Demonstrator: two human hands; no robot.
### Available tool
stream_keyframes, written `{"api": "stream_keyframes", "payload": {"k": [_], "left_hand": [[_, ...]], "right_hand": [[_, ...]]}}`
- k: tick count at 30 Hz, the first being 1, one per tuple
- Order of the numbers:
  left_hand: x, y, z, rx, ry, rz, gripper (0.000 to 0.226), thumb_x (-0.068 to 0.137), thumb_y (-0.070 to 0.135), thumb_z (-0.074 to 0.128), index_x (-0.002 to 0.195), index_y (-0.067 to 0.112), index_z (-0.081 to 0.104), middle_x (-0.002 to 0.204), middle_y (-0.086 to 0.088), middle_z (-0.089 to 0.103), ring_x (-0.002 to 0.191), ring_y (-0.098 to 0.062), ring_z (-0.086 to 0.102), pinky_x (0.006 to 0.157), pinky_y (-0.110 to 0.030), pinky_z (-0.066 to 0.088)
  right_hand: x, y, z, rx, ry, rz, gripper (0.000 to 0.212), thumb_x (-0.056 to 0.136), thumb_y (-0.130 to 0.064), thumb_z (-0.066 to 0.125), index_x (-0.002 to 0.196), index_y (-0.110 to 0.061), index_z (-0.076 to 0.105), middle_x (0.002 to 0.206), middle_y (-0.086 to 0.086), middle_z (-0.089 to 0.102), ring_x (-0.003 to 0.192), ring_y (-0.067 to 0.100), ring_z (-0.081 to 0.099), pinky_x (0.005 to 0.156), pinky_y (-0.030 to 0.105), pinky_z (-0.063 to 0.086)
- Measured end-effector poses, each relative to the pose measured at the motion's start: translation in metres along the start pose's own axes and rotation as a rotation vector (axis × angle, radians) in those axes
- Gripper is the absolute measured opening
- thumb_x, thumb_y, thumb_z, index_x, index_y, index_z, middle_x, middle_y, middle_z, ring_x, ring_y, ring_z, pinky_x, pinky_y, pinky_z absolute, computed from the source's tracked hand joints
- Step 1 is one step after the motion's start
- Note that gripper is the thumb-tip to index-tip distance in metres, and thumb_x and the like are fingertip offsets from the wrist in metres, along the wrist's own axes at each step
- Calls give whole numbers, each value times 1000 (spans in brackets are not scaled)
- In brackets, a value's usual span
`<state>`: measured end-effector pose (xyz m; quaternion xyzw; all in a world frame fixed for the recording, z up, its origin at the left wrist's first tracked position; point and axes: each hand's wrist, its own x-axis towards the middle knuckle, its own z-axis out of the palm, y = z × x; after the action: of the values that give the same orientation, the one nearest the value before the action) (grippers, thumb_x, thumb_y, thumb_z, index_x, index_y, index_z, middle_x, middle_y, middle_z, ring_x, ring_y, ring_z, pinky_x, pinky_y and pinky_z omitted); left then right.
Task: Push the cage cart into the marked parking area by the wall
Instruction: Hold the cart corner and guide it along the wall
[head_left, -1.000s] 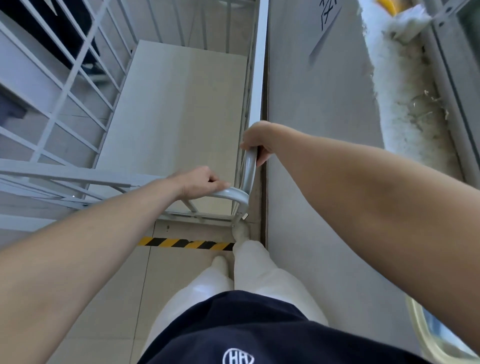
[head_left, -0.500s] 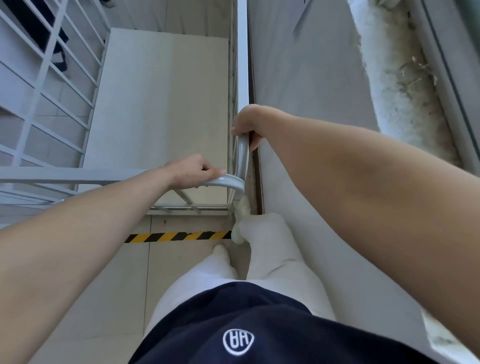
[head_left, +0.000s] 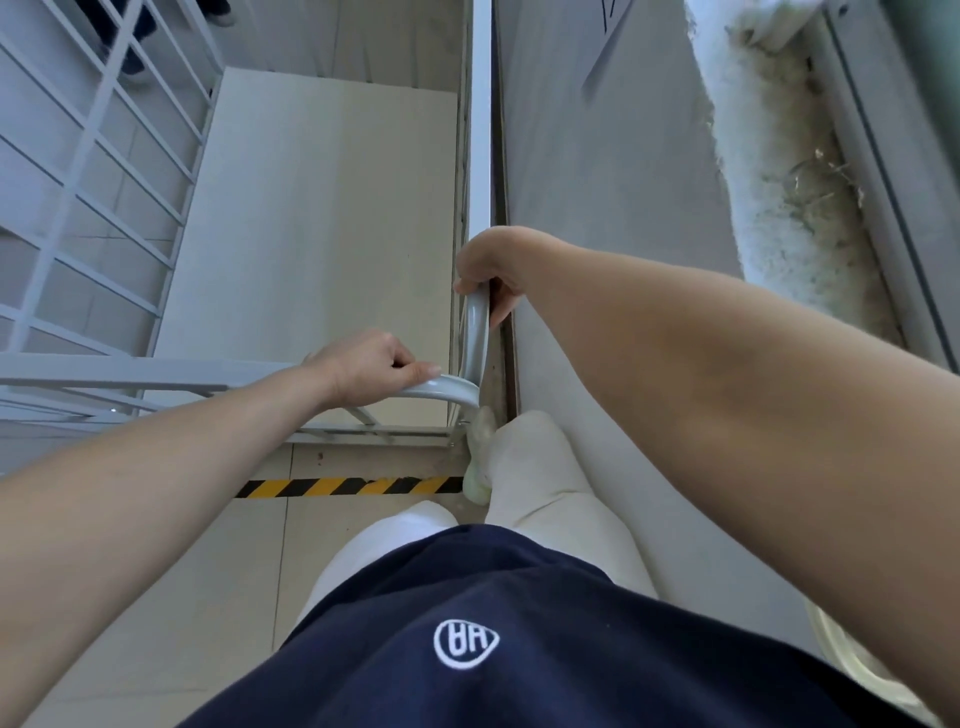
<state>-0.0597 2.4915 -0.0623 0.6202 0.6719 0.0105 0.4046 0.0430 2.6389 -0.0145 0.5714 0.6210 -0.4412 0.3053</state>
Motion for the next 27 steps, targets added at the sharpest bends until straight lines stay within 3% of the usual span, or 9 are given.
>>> {"api": "stream_keyframes", "payload": {"k": [3, 7, 11, 15, 16, 19, 24, 27], "left_hand": [[2, -1, 0, 15, 8, 20, 60, 90, 58, 41, 50, 14, 37, 49, -1, 30, 47, -18, 29, 51, -32, 24], [7, -1, -1, 34, 22, 57, 61, 90, 58, 40, 49, 13, 38, 48, -2, 31, 47, -19, 30, 50, -32, 25], [9, 0, -2, 67, 28, 62, 61, 90, 59, 36, 51, 12, 38, 49, -2, 32, 48, -19, 30, 50, -32, 25], [10, 1, -3, 82, 33, 73, 61, 91, 58, 36, 50, 13, 37, 48, -1, 33, 47, -18, 31, 50, -30, 25], [11, 0, -2, 83, 37, 73, 61, 91, 58, 37, 50, 13, 39, 48, -2, 34, 47, -18, 31, 49, -30, 25], [12, -3, -1, 87, 50, 78, 61, 91, 58, 37, 52, 10, 44, 49, -4, 37, 47, -18, 33, 50, -31, 28], [13, -4, 0, 136, 68, 97, 63, 89, 60, 33, 52, 10, 47, 48, -3, 39, 46, -18, 34, 50, -29, 30], [12, -5, -1, 131, 75, 96, 62, 90, 59, 34, 51, 11, 45, 48, -3, 39, 46, -18, 34, 50, -29, 29]], "right_hand": [[0, 1, 1, 4, 0, -8, 43, 105, -18, 34, 132, 13, 39, 118, 27, 61, 118, 35, 61, 102, 39, 49], [-1, 3, 0, -4, 5, -27, 38, 105, -14, 29, 118, 16, 48, 126, 31, 58, 118, 37, 61, 102, 40, 48], [-2, 1, 1, -31, 2, -7, 37, 104, -10, 28, 112, 15, 53, 88, 26, 64, 115, 35, 63, 100, 39, 50], [-5, 1, 0, -33, 9, -11, 35, 103, -9, 26, 104, 10, 56, 93, 26, 67, 86, 34, 70, 87, 42, 57], [-6, 1, -1, -29, 20, -20, 36, 103, -10, 26, 96, 10, 55, 95, 27, 67, 87, 35, 70, 87, 43, 56], [-5, 4, -3, -14, 29, -29, 37, 104, -12, 27, 82, 8, 48, 121, 30, 62, 112, 36, 64, 99, 41, 51], [-7, 7, -1, -1, 35, -37, 33, 103, -11, 27, 107, 10, 52, 122, 28, 62, 112, 35, 64, 99, 39, 52], [-11, 4, 0, 39, 26, -31, 32, 101, -9, 27, 98, 6, 55, 119, 25, 65, 110, 34, 66, 99, 40, 51]]}}
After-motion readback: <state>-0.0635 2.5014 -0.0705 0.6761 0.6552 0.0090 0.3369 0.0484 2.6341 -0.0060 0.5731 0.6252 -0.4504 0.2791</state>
